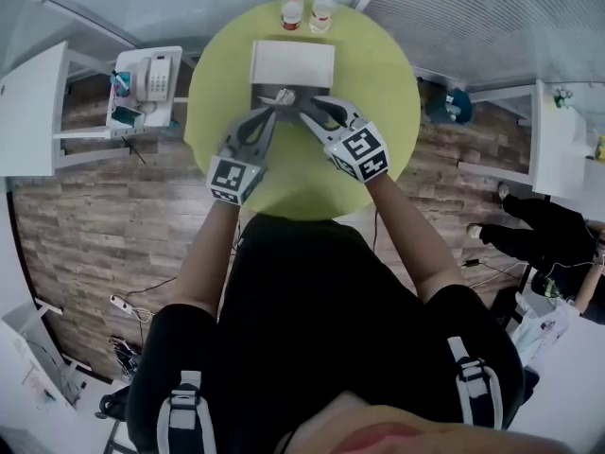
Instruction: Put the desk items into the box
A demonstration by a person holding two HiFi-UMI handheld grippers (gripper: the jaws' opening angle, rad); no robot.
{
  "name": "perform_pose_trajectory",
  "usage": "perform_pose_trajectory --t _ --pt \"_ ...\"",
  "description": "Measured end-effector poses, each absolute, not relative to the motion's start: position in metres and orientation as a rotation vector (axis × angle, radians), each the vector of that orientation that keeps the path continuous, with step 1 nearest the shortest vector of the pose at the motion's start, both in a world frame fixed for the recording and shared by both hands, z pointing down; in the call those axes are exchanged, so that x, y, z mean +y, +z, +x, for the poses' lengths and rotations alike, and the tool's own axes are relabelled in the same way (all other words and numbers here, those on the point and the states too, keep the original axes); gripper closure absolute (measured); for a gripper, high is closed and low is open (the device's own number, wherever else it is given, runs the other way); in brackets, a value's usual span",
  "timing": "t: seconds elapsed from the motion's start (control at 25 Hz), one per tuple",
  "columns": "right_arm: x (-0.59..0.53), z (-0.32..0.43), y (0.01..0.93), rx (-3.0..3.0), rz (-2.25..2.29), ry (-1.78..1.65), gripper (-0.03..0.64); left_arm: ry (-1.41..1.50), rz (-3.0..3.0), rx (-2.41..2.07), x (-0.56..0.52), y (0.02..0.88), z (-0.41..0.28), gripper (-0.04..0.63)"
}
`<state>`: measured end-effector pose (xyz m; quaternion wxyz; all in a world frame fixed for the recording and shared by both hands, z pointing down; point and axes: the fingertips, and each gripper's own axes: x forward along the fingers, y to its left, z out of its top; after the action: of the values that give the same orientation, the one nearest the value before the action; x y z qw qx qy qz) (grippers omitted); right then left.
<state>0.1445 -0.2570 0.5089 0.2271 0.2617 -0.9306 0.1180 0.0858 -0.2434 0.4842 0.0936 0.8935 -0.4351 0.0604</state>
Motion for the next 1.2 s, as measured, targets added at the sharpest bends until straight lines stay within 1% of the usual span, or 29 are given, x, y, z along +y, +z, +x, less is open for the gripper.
perform_pose_trajectory --t 0.24,0.4,0.56,0.88,1.2 --pt "-0.232 0.154 0.436 -2.737 0.739 0.32 0.512 0.135 2.711 -1.242 -0.221 0.43 0.105 0.583" --pt "-0.218 0.157 0.399 -2.811 0.751 0.228 0.566 0.104 2.745 -1.213 -0.211 0.4 0.113 0.583" --pt "-0.21 0.161 0.371 -2.866 0.761 0.159 0.594 0.074 2.775 -1.187 -0.206 0.379 0.121 0.583" --pt "-0.203 0.163 0.353 -2.92 0.748 0.106 0.6 0.062 2.819 -1.166 -0.201 0.36 0.13 0.583" --pt "-0.205 0.166 0.356 -2.91 0.758 0.091 0.6 0.036 2.815 -1.168 -0.204 0.356 0.132 0.583"
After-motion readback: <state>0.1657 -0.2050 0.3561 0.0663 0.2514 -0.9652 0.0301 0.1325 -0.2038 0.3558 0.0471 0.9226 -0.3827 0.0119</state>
